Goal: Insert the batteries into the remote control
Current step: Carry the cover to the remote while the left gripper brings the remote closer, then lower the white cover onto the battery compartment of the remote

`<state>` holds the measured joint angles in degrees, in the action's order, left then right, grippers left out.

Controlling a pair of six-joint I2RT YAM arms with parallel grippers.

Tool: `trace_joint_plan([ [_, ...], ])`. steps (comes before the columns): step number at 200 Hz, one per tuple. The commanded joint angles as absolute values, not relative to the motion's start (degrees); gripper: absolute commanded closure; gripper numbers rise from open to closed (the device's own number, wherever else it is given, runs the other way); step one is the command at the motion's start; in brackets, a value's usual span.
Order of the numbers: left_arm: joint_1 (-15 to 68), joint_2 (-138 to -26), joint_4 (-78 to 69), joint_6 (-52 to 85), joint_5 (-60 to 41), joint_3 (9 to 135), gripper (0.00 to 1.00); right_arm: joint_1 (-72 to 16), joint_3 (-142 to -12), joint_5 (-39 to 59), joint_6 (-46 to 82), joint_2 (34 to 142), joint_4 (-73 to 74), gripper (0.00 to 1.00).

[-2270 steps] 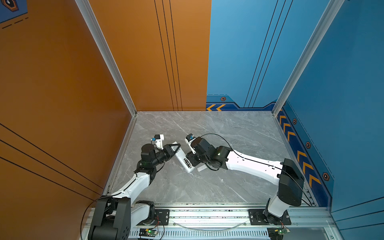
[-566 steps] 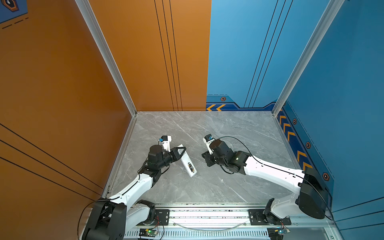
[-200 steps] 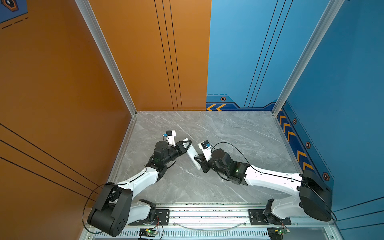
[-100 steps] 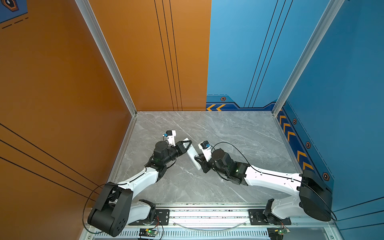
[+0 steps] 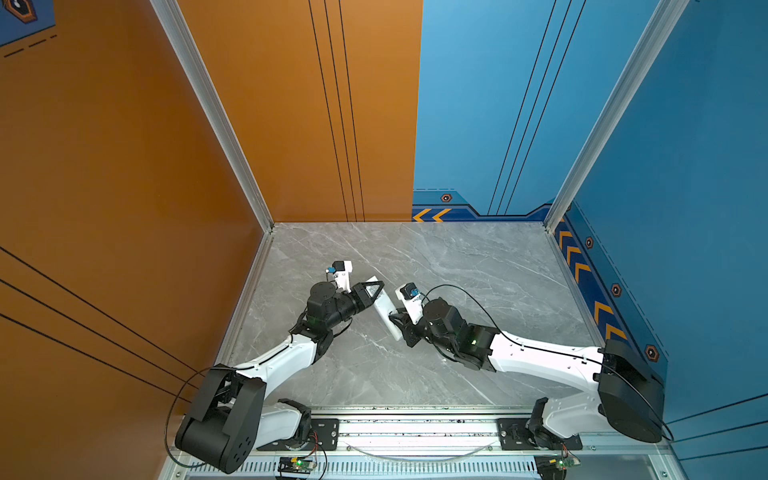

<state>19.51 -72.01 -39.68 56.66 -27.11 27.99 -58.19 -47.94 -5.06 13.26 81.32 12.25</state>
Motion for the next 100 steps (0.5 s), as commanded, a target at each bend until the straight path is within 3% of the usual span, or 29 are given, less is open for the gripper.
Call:
trace_joint_plan([
  [1,19.15,-70.66,-42.98,57.57,-28.87,29.69,1.0,-58.69,-46.79,-6.48,11.88,82.19,12.56,0.86],
  [100,19.05,-70.49,-43.15,57.58,-28.82,29.53,1.0,-58.97,-46.98,-6.98,12.4,83.08,12.56,0.86],
])
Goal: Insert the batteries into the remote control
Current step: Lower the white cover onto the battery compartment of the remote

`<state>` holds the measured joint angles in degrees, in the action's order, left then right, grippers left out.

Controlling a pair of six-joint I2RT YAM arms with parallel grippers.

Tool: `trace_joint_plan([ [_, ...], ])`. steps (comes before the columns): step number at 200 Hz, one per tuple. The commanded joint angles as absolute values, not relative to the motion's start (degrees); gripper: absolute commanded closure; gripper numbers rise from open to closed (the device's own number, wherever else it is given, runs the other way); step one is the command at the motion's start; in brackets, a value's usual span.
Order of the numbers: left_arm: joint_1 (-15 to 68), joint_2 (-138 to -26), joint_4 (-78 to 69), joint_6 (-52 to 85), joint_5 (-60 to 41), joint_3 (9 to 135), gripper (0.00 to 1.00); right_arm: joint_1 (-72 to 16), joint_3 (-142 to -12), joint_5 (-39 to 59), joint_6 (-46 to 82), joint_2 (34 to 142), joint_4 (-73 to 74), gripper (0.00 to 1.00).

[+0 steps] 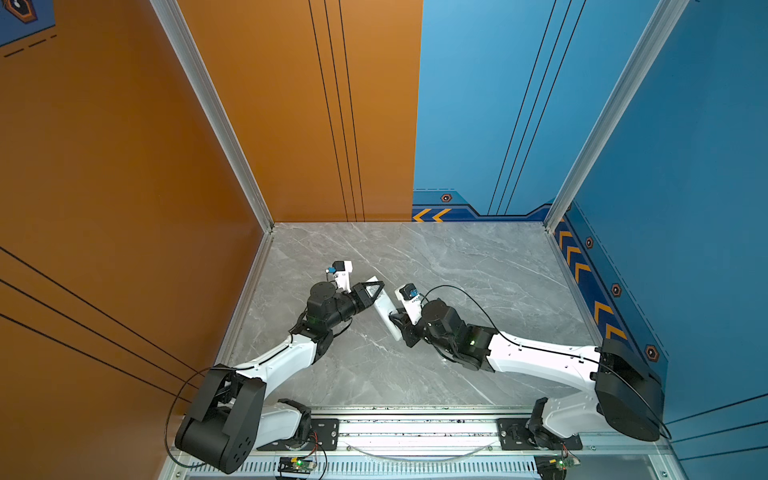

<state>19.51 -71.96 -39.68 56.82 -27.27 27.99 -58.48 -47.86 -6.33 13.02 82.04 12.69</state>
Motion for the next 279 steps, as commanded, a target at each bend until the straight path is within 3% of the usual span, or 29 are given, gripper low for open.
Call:
trace_joint_plan([
  [1,19.06,-70.49,-43.15,57.62,-28.82,29.53,1.0,-58.93,-46.96,-7.01,12.39,83.11,12.57,0.86],
  [22,18.96,-70.4,-43.15,57.58,-28.83,29.52,1.0,-58.96,-47.11,-6.99,12.39,83.23,12.48,0.82],
  [71,18.75,-70.53,-43.15,57.47,-29.09,29.53,1.0,-59.32,-47.38,-7.02,12.13,83.36,12.65,0.65],
  [221,16.94,-70.69,-43.15,57.17,-32.86,29.51,1.0,-60.47,-51.9,-9.75,10.46,78.22,4.35,0.34],
  [279,16.22,-70.68,-43.15,56.86,-37.57,29.81,1.0,-59.67,-56.15,-7.07,7.77,74.57,-6.85,0.31],
])
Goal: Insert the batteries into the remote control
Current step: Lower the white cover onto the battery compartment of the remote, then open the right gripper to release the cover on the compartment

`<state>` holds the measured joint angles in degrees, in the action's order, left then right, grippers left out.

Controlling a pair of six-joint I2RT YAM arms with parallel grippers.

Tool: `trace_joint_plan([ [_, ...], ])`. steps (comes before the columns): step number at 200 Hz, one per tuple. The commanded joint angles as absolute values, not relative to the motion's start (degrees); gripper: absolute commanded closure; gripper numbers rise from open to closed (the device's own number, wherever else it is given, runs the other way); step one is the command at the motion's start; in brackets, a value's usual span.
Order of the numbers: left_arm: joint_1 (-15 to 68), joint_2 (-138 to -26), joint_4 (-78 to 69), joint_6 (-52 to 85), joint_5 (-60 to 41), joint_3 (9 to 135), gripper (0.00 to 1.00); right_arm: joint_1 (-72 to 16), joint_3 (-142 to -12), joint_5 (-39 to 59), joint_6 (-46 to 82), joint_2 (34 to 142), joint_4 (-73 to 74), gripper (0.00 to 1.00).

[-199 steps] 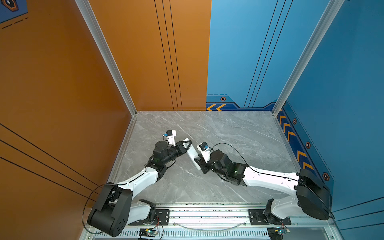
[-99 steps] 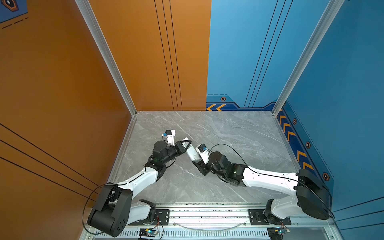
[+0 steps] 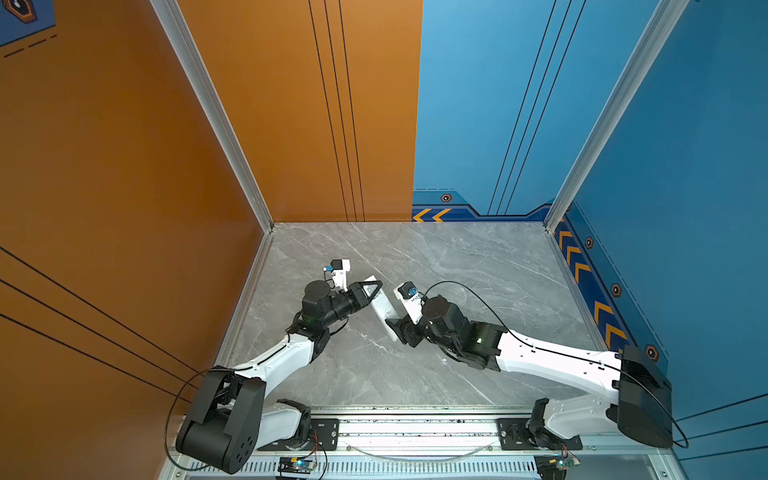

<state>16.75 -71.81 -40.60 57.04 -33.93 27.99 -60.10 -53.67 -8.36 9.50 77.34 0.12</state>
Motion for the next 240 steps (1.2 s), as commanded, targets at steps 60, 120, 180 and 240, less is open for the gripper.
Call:
trace_joint_plan([
  [60,15.98,-69.74,-43.15,56.86,-38.77,29.88,1.0,-56.5,-58.21,-3.18,7.92,75.4,-11.31,0.31],
  [120,15.69,-68.95,-43.15,57.09,-38.94,29.52,1.0,-55.99,-59.24,-1.85,8.63,78.39,-11.31,0.32],
  [180,15.64,-68.55,-43.15,57.12,-39.3,29.27,1.0,-55.46,-59.5,-2.11,9.85,80.0,-11.33,0.33],
  [240,15.64,-68.29,-43.11,57.19,-39.2,29.39,1.0,-55.18,-59.6,-2.02,10.5,81.36,-11.3,0.34],
])
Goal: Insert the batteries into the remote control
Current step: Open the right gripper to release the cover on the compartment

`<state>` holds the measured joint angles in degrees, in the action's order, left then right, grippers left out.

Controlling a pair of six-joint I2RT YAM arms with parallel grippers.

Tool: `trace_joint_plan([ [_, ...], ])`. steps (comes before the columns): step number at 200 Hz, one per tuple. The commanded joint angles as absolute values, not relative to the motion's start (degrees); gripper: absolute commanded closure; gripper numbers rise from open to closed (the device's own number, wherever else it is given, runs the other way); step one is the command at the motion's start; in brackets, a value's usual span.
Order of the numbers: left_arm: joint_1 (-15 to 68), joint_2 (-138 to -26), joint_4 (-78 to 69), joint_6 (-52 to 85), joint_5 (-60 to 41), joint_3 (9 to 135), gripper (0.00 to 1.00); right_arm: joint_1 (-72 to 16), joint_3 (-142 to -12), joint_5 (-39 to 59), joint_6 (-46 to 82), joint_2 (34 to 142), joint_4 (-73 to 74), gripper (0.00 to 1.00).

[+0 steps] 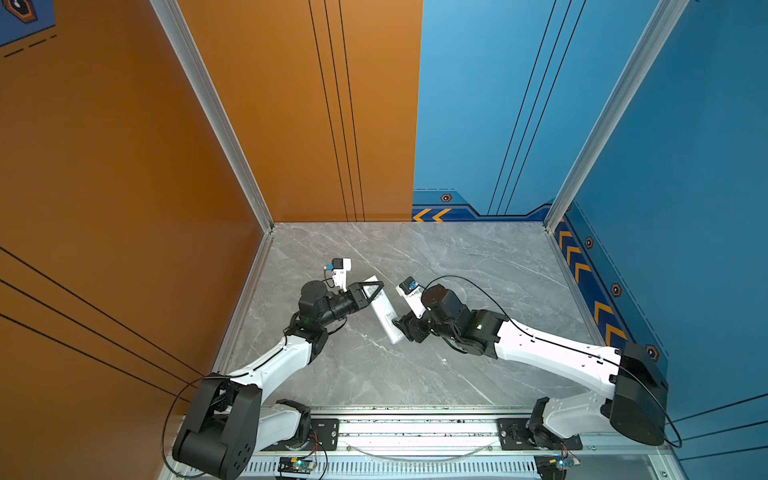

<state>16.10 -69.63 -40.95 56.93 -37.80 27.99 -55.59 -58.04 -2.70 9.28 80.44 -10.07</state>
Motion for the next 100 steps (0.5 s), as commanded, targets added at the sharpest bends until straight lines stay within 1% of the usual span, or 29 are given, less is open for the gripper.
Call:
trace_joint_plan([
  [1,15.64,-68.29,-43.13,57.16,-39.2,29.46,1.0,-55.19,-59.6,-1.97,10.52,81.37,-11.32,0.34],
  [100,15.64,-67.76,-42.24,56.88,-39.16,29.52,1.0,-54.35,-59.15,-2.03,11.58,82.69,-11.6,0.34],
])
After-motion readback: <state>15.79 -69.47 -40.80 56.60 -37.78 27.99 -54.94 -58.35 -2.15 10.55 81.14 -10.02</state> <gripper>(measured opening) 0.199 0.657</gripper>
